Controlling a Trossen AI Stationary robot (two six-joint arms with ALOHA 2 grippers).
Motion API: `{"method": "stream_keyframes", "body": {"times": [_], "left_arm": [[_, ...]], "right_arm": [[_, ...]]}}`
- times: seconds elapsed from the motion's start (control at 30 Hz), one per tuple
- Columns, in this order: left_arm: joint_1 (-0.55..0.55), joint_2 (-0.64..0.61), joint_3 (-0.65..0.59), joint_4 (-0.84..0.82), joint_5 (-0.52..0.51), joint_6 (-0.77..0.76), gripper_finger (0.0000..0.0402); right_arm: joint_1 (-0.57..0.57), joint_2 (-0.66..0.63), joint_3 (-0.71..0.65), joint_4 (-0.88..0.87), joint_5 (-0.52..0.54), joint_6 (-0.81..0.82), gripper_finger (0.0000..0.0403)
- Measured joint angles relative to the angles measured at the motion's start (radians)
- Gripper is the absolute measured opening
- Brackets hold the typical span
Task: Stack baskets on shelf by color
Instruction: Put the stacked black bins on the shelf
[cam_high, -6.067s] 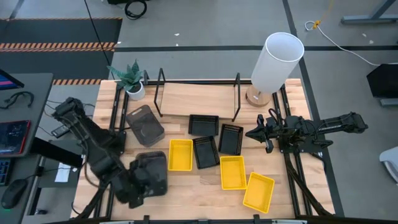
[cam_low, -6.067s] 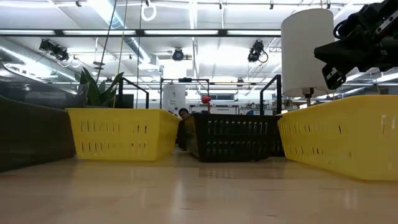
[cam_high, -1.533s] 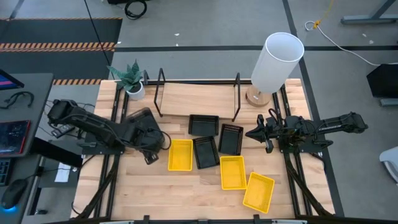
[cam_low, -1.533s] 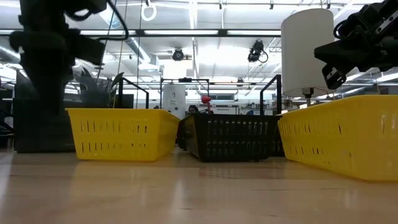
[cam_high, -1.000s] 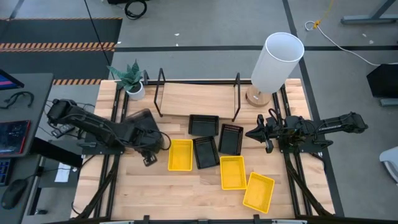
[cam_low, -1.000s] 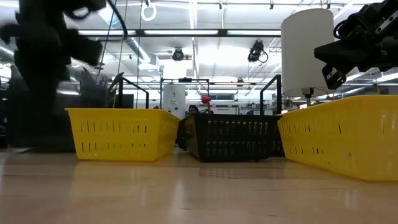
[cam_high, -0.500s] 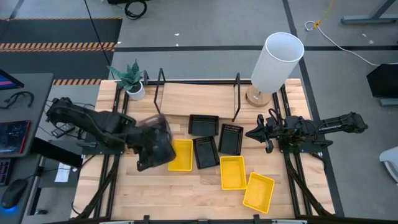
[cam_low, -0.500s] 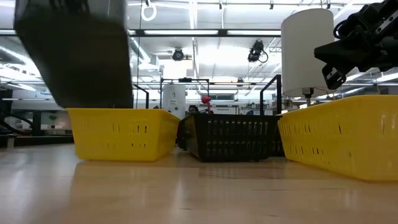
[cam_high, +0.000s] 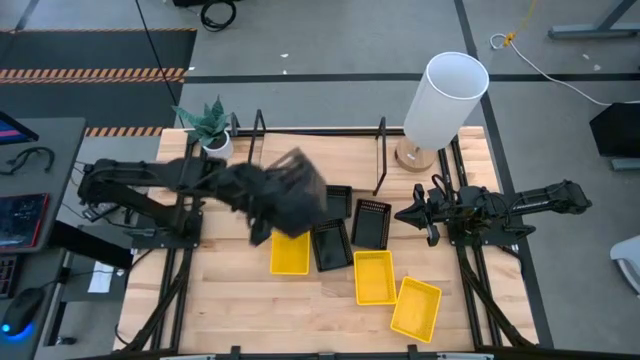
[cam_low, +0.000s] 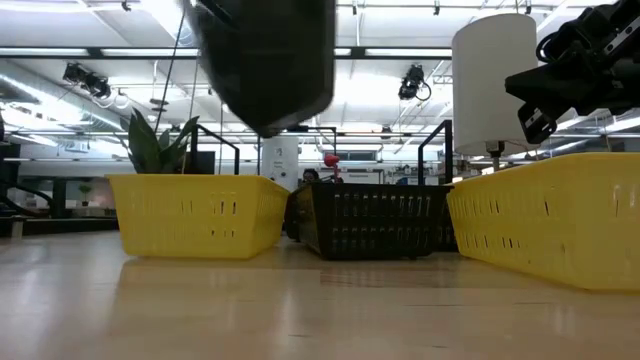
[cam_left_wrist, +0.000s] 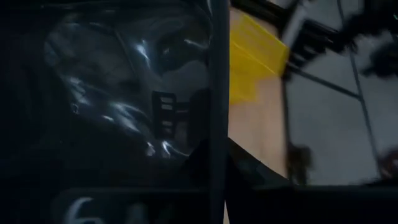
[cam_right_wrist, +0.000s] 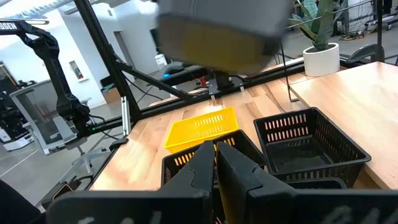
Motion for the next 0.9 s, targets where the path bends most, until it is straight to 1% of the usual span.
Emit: {"method": "stream_keyframes", "body": {"times": [0.13, 0.23, 0.3, 0.37, 0.47, 0.57, 0.7, 0.8, 0.9], "left_arm": [[0.099, 0.05, 0.0, 0.023, -0.006, 0.069, 0.0016], [0.165, 0.093, 0.004, 0.027, 0.056, 0.107, 0.0016], [0.199, 0.135, 0.041, -0.003, 0.101, 0.123, 0.0016], [0.226, 0.186, 0.111, -0.059, 0.111, 0.182, 0.0016], [0.262, 0.272, 0.231, -0.192, 0.078, 0.319, 0.0016], [0.307, 0.361, 0.31, -0.341, 0.046, 0.443, 0.0016], [0.365, 0.428, 0.325, -0.413, 0.028, 0.571, 0.0016], [0.391, 0.459, 0.325, -0.448, -0.041, 0.676, 0.0016], [0.416, 0.471, 0.318, -0.458, -0.051, 0.754, 0.0016]], "right_arm": [[0.0, 0.0, 0.0, 0.001, 0.001, 0.0, 0.0025], [0.0, 0.0, 0.0, 0.003, 0.001, 0.0, 0.0025], [0.0, 0.0, 0.0, 0.002, 0.002, 0.0, 0.0025], [0.0, 0.0, 0.0, 0.002, 0.002, 0.0, 0.0025], [0.0, 0.0, 0.0, 0.003, 0.003, 0.0, 0.0025], [0.0, 0.0, 0.0, 0.003, 0.003, 0.0, 0.0025], [0.0, 0.0, 0.0, 0.003, 0.003, 0.0, 0.0025], [0.0, 0.0, 0.0, 0.003, 0.003, 0.0, 0.0025], [0.0, 0.0, 0.0, 0.004, 0.003, 0.0, 0.0025]]}}
